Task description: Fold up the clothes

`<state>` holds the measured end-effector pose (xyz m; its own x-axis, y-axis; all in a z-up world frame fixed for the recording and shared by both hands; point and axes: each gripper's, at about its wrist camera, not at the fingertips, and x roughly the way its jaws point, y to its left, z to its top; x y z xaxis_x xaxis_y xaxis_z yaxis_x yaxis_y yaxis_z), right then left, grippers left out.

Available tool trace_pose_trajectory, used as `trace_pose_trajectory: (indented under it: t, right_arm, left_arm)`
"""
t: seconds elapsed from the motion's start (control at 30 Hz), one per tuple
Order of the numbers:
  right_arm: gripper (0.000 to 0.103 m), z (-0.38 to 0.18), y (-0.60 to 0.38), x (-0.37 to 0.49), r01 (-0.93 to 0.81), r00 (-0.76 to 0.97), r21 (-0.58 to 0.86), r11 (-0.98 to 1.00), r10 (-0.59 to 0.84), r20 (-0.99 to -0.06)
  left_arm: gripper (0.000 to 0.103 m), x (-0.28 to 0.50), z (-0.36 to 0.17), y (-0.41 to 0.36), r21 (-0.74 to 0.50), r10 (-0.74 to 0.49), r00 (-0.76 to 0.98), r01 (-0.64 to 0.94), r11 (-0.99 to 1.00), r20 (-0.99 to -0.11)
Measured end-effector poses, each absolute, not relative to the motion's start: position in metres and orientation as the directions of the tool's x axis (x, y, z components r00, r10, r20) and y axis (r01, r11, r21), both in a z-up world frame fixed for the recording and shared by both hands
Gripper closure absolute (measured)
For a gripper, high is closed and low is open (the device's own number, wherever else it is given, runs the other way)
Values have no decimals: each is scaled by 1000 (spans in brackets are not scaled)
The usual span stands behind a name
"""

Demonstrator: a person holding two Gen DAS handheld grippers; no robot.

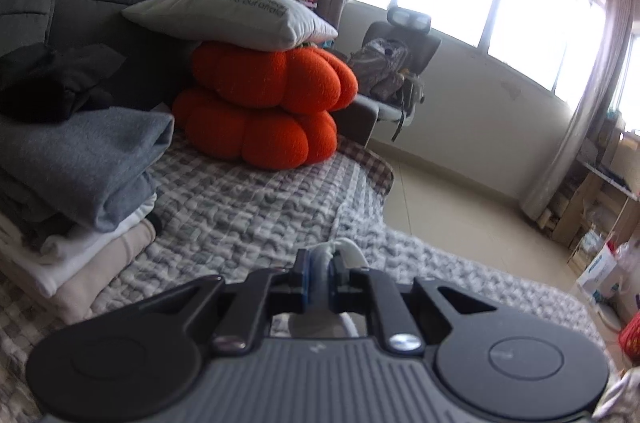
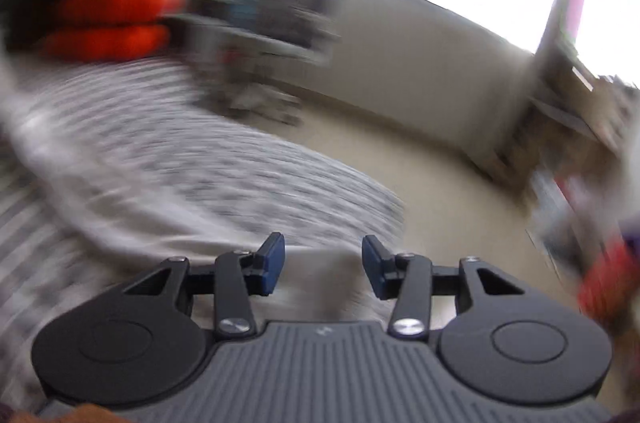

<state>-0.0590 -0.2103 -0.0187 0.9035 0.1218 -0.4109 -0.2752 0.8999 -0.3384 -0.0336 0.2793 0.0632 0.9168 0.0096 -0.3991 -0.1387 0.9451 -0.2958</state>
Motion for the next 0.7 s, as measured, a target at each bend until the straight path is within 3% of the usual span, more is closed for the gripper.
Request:
trace_pose_trajectory:
  t: [0.2,0.27,0.3,0.37,0.57,0.7]
  right_arm:
    - [57,-44,-168,-56,-470,832,-375,799,259,-491]
    - [71,-49,-163,-46,-501,803,-333,799,286,-524]
    - [88,-49,-163,-42,-511,793,-317,799,296,-532]
    - [96,-46,-164,-37,-508,793,-307,805,296,-533]
    - [98,-6,-187,-28,-433,836,-168,886,325,-442]
    - [99,22,-208,-4,-335,860,13,942,311,-403]
  left_arm:
    - [94,-36,81,278,-329,-4,933,-122,937,-359]
    - [94,-36,85,280,-335,0,935,-127,934,-355]
    - [94,-36,86,281,-334,3,935,-130,933,-355]
    - [94,-37,87,283,-332,6,935,-132,934,-355]
    - [94,-37,92,289,-350,-5,940,-122,929,-341]
    - [94,-34,96,290,-349,11,945,-131,928,-327]
